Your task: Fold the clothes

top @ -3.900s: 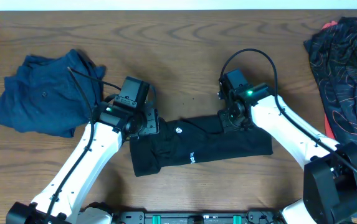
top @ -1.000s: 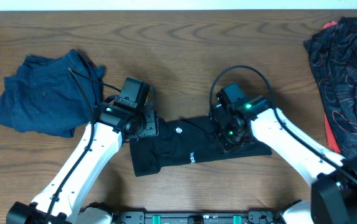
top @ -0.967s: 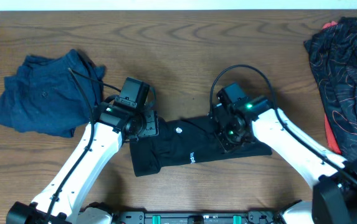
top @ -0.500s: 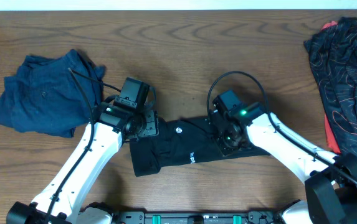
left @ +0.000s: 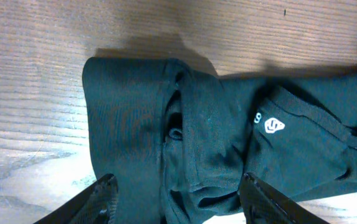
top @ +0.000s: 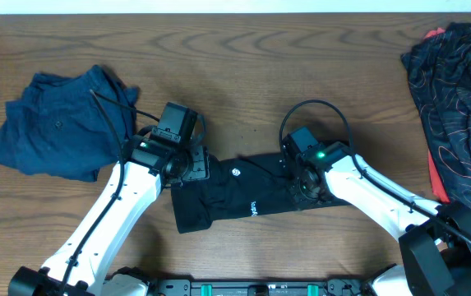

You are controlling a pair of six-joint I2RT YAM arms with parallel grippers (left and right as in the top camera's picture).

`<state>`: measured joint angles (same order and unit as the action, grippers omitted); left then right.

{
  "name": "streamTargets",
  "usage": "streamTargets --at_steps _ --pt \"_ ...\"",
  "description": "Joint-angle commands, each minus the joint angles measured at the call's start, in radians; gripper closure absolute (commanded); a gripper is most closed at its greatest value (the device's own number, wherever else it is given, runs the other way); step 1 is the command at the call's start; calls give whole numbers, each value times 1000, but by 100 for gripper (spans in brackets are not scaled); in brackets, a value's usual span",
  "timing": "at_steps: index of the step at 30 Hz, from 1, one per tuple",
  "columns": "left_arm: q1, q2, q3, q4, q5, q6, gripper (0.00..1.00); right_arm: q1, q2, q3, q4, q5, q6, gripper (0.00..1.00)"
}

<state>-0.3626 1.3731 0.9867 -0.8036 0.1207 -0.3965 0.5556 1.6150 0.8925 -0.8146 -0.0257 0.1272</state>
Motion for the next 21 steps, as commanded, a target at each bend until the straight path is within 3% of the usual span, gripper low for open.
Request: streamTargets --at_steps 1,11,17,19,21 --pt "4 6 -16 0 -2 -8 36 10 6 -5 4 -5 5 99" --pt "4 6 -16 0 -2 -8 35 53 6 -5 -45 -323 -308 99" --pt "4 6 -16 1 -2 -8 36 63 6 -5 -24 -265 -254 96" --pt "4 6 -16 1 -2 -8 36 63 6 -5 -7 -215 -208 83" --pt "4 6 -16 0 -2 -8 36 63 6 -5 11 -182 -177 77"
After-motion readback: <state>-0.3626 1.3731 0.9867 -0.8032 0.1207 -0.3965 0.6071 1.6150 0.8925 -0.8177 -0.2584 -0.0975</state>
